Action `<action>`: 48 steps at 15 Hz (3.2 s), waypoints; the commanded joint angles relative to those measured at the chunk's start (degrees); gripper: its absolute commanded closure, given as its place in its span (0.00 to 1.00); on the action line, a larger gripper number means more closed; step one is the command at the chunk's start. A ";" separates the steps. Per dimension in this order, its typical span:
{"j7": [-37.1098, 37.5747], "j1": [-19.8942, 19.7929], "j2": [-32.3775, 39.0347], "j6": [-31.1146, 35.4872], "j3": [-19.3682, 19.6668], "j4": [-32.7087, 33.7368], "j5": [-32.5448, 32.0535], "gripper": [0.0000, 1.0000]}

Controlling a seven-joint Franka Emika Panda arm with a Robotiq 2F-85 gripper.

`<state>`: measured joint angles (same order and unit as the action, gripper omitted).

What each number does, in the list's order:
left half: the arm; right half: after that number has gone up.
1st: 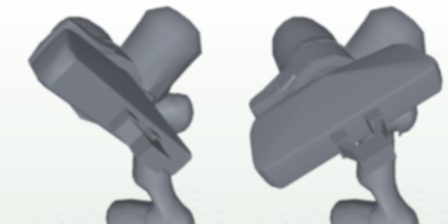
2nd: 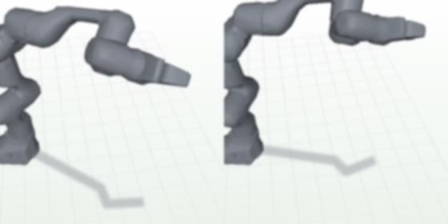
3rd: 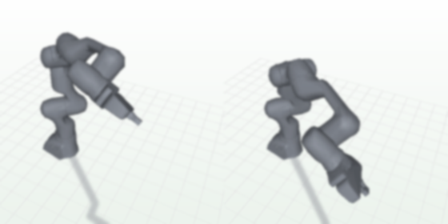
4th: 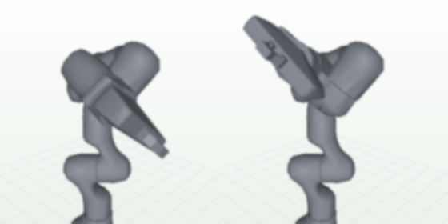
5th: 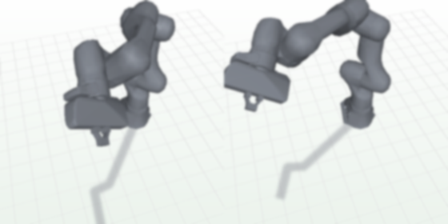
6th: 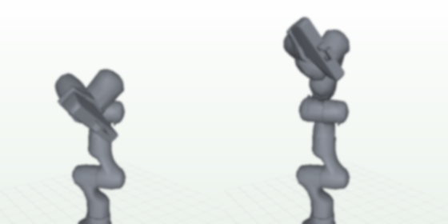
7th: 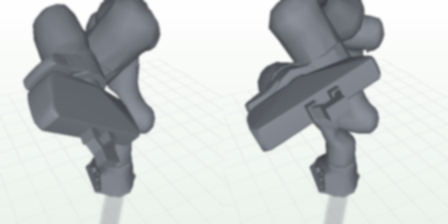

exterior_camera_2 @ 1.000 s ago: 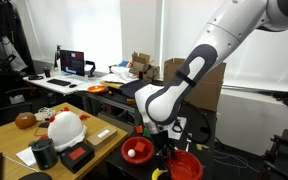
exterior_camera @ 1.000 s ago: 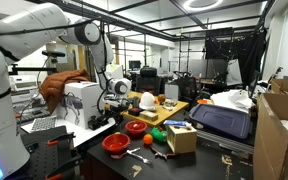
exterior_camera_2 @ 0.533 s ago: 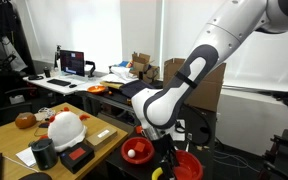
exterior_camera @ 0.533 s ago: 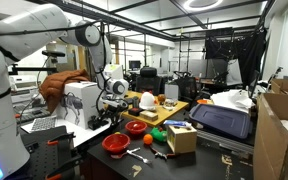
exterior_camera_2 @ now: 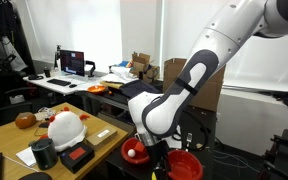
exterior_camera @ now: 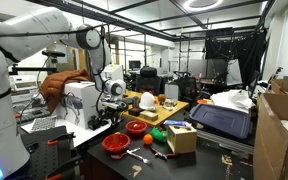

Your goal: Put the plush toy inside the red bowl

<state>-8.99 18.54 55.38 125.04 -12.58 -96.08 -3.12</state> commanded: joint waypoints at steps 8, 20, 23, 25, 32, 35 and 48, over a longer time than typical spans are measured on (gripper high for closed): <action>-8.60 -0.09 2.90 1.47 -2.67 4.40 -3.11 0.00; -17.58 -2.22 6.16 1.26 -1.67 7.58 -9.31 0.00; -19.08 -3.13 7.60 1.47 -1.50 8.84 -9.39 0.00; -19.64 -3.40 8.54 2.12 -1.37 9.60 -9.70 0.00; -20.16 -3.42 11.35 3.95 -1.28 11.78 -10.80 0.00; -20.27 -3.36 11.50 4.86 -1.13 11.86 -11.69 0.00; -23.54 -4.40 11.05 8.10 -1.51 11.03 -13.03 0.00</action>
<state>-30.29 14.93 66.36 132.42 -13.83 -84.99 -14.98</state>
